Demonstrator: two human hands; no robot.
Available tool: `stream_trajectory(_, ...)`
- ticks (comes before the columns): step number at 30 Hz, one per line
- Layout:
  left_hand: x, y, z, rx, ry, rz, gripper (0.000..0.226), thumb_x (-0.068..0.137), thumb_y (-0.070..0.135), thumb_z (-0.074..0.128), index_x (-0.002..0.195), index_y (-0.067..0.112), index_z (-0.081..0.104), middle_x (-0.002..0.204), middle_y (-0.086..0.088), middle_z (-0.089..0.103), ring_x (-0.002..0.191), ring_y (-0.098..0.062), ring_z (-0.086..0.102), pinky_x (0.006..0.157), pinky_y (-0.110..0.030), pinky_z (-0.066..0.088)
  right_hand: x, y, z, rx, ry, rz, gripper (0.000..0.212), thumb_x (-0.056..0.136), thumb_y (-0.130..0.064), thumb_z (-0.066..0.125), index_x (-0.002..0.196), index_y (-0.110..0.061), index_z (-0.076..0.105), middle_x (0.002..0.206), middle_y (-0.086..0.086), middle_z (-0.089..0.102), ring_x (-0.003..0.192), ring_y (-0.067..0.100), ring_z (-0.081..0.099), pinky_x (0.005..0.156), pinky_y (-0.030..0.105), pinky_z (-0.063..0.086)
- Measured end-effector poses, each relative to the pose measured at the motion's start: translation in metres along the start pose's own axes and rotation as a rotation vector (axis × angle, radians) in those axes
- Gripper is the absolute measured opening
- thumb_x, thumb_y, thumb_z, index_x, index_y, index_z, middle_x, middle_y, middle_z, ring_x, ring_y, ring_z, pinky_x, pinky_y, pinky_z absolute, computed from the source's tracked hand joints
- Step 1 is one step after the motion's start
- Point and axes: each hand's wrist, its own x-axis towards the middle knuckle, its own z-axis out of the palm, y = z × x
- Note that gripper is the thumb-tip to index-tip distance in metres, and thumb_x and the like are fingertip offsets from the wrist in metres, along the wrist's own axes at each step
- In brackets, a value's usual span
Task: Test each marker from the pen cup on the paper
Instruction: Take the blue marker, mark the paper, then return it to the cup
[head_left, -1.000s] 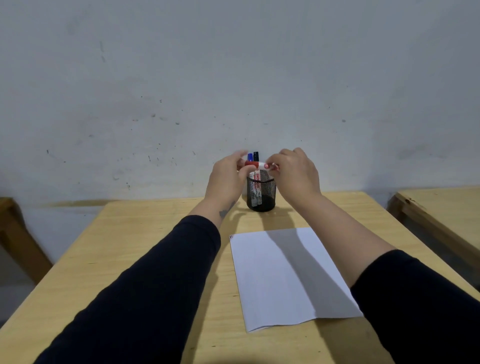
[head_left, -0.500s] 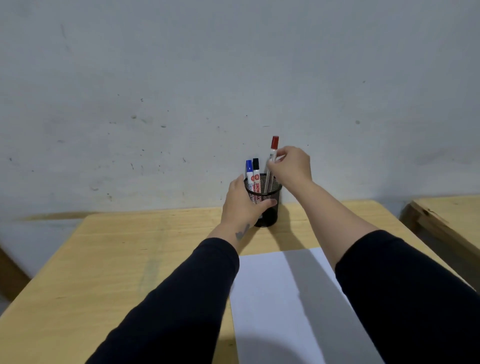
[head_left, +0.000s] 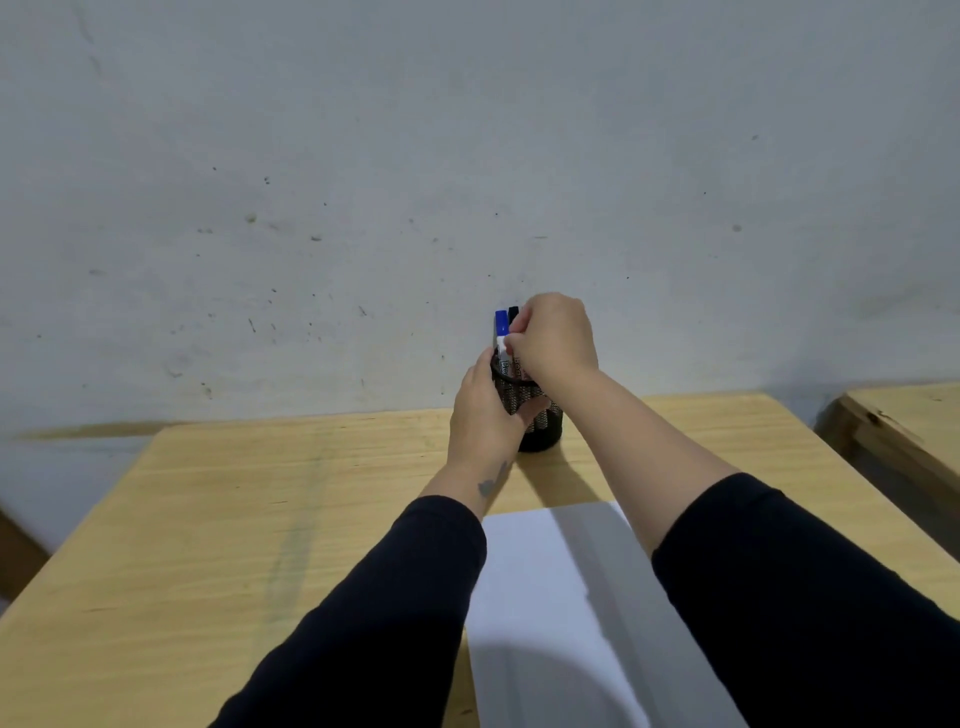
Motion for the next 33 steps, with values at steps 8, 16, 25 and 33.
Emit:
stream_trajectory(8, 0.001, -0.002, -0.001, -0.033, -0.017, -0.056, 0.058, 0.074, 0.02, 0.073, 0.126, 0.023, 0.048, 0.115, 0.002, 0.064, 0.104, -0.018, 0.062, 0.088, -0.043, 0.055, 0.002, 0.002, 0.019, -0.088, -0.102, 0.118, 0.015, 0.085, -0.014, 0.066, 0.075, -0.006, 0.059, 0.08, 0.009, 0.06, 0.072, 0.023, 0.053, 0.05, 0.023, 0.034)
stream_trajectory(16, 0.003, -0.007, 0.002, -0.022, -0.021, -0.046, 0.066, 0.067, 0.038, 0.079, 0.124, 0.027, 0.047, 0.114, 0.006, 0.064, 0.105, -0.015, 0.062, 0.089, -0.042, 0.054, 0.005, -0.004, 0.0, 0.087, 0.023, 0.035, 0.019, 0.083, -0.011, 0.06, 0.093, -0.002, 0.074, 0.096, 0.013, 0.074, 0.09, 0.028, 0.068, 0.074, 0.03, 0.053)
stream_trajectory(25, -0.003, 0.022, -0.021, 0.148, -0.087, -0.025, 0.092, 0.08, 0.029, 0.075, 0.149, 0.01, 0.018, 0.155, -0.008, 0.028, 0.143, -0.023, 0.026, 0.11, -0.03, 0.027, -0.016, -0.025, -0.088, 0.343, 0.121, -0.115, 0.025, 0.08, -0.015, 0.063, 0.104, -0.013, 0.071, 0.081, 0.0, 0.068, 0.076, 0.011, 0.06, 0.076, 0.022, 0.047)
stream_trajectory(33, -0.031, 0.065, -0.073, 0.361, 0.082, 0.555, 0.052, 0.092, 0.011, 0.058, 0.141, 0.019, 0.043, 0.143, 0.002, 0.047, 0.128, -0.012, 0.045, 0.103, -0.025, 0.039, -0.073, 0.009, -0.1, -0.037, -0.148, -0.22, 0.029, 0.081, -0.013, 0.063, 0.108, -0.017, 0.071, 0.084, 0.002, 0.063, 0.072, 0.016, 0.053, 0.06, 0.023, 0.041)
